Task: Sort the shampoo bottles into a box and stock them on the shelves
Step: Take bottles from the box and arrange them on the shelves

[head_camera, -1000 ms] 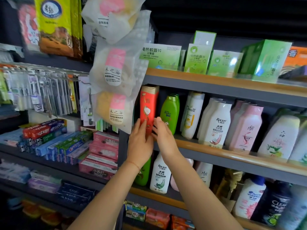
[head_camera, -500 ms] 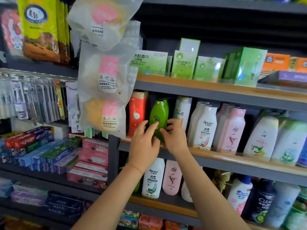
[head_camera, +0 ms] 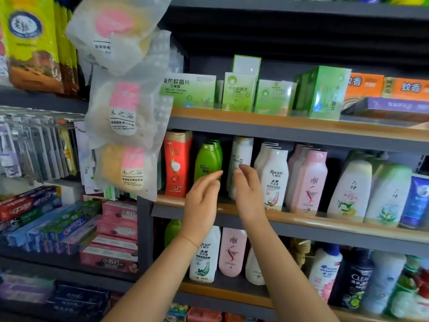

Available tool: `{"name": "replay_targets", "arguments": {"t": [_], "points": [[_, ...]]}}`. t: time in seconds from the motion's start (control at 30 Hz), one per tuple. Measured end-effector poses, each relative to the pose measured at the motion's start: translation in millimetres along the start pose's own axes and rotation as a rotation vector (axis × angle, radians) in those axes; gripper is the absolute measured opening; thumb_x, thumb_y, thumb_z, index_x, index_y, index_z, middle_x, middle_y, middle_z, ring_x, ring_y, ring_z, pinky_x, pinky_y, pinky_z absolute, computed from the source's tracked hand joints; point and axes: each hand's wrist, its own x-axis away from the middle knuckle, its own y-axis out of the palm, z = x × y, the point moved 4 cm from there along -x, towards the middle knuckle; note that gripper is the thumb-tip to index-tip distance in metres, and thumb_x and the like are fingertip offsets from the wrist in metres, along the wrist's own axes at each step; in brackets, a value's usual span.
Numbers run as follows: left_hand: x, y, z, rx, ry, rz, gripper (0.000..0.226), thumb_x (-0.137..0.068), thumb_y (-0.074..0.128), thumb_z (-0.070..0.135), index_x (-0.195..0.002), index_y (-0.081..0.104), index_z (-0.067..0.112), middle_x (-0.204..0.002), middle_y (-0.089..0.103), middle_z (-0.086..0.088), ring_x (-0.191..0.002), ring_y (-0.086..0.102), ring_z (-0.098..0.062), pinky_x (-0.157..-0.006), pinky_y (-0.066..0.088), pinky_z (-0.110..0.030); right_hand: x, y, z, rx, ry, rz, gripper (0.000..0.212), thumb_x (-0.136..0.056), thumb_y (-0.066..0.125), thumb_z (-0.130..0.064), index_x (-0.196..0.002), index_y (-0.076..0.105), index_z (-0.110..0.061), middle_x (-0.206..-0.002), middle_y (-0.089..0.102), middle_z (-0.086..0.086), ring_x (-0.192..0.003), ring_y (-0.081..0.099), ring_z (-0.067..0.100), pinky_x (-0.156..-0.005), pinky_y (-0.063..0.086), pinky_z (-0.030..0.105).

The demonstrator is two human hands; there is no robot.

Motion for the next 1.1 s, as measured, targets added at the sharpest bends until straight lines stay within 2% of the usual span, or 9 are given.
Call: {"name": "replay_targets", "arguments": {"t": [0.07, 0.17, 0.3, 0.4, 0.47, 0.6, 0.7, 0.8, 1.1], "points": [[-3, 1, 3, 0.029, -0.011, 0.077, 0.030, -0.101, 0.048, 0.015, -0.120, 0.065, 0.029, -0.126, 0.059, 0.012, -0.120, 0.053, 0.000, -0.104, 0.042, -0.020, -3, -1, 2, 0.027, 0.001, -0.055, 0.050, -0.103, 0.046, -0.028, -0.151, 0.036, -0.016, -0.152, 0.038, -0.003, -0.141, 0.034, 0.010, -0.117, 0.027, 0.029], [-10, -8, -7, -0.203, 0.058, 0.224, 0.036, -0.090, 0.056, 0.002, -0.124, 0.062, 0.014, -0.126, 0.052, 0.001, -0.120, 0.050, -0.013, -0.107, 0.037, -0.024, -11, 2, -1, 0.205, -0.111, -0.022, 0.062, -0.098, 0.051, -0.013, -0.154, 0.024, -0.010, -0.160, 0.023, 0.007, -0.149, 0.018, 0.018, -0.121, 0.018, 0.031], [-18, -5, -22, -0.405, 0.138, 0.152, 0.049, -0.082, 0.058, -0.004, -0.129, 0.056, 0.009, -0.129, 0.051, -0.009, -0.124, 0.046, -0.021, -0.108, 0.031, -0.024, -24, 14, 2, 0.268, -0.120, 0.082, 0.072, -0.094, 0.052, -0.003, -0.154, 0.013, -0.002, -0.159, 0.019, 0.018, -0.148, 0.018, 0.028, -0.121, 0.021, 0.038], [-19, -4, -25, -0.362, 0.101, 0.134, 0.048, -0.084, 0.058, -0.001, -0.130, 0.055, 0.012, -0.128, 0.050, -0.006, -0.122, 0.046, -0.020, -0.107, 0.037, -0.032, -39, 22, 11, 0.236, -0.040, 0.134, 0.066, -0.095, 0.057, -0.011, -0.150, 0.022, 0.000, -0.150, 0.034, 0.020, -0.139, 0.034, 0.034, -0.116, 0.030, 0.039], [-20, -5, -22, -0.329, 0.071, 0.130, 0.047, -0.087, 0.057, 0.002, -0.132, 0.054, 0.014, -0.130, 0.049, -0.004, -0.123, 0.046, -0.018, -0.106, 0.035, -0.028, -47, 24, 19, 0.189, 0.023, 0.165, 0.064, -0.092, 0.065, -0.024, -0.143, 0.031, -0.002, -0.139, 0.047, 0.021, -0.127, 0.048, 0.036, -0.107, 0.042, 0.047], [-28, -5, -23, -0.325, 0.056, 0.111, 0.051, -0.091, 0.055, 0.007, -0.140, 0.049, 0.016, -0.141, 0.046, -0.004, -0.133, 0.041, -0.019, -0.112, 0.033, -0.033, -62, 29, 31, 0.129, 0.149, 0.161, 0.066, -0.089, 0.068, -0.043, -0.134, 0.036, -0.007, -0.128, 0.060, 0.017, -0.116, 0.059, 0.032, -0.098, 0.050, 0.046], [-29, -1, -27, -0.301, 0.013, 0.084, 0.056, -0.095, 0.052, 0.011, -0.149, 0.040, 0.020, -0.153, 0.039, -0.005, -0.143, 0.033, -0.021, -0.119, 0.028, -0.042, -68, 27, 29, 0.076, 0.198, 0.193, 0.053, -0.092, 0.065, -0.041, -0.125, 0.042, -0.006, -0.118, 0.065, 0.014, -0.107, 0.063, 0.029, -0.088, 0.050, 0.036], [-29, 0, -29, -0.271, 0.015, 0.086, 0.058, -0.095, 0.051, 0.013, -0.151, 0.037, 0.019, -0.154, 0.037, -0.007, -0.144, 0.032, -0.023, -0.119, 0.029, -0.047, -74, 24, 27, 0.060, 0.236, 0.203, 0.048, -0.094, 0.065, -0.038, -0.120, 0.045, -0.004, -0.107, 0.064, 0.012, -0.096, 0.060, 0.024, -0.074, 0.039, 0.027], [-30, 2, -32, -0.225, 0.023, 0.106, 0.060, -0.092, 0.050, 0.014, -0.151, 0.037, 0.017, -0.152, 0.039, -0.010, -0.143, 0.034, -0.025, -0.117, 0.031, -0.050, -84, 27, 26, 0.033, 0.255, 0.273, 0.048, -0.088, 0.073, -0.034, -0.118, 0.051, -0.004, -0.111, 0.068, 0.014, -0.101, 0.066, 0.029, -0.074, 0.041, 0.024]]}}
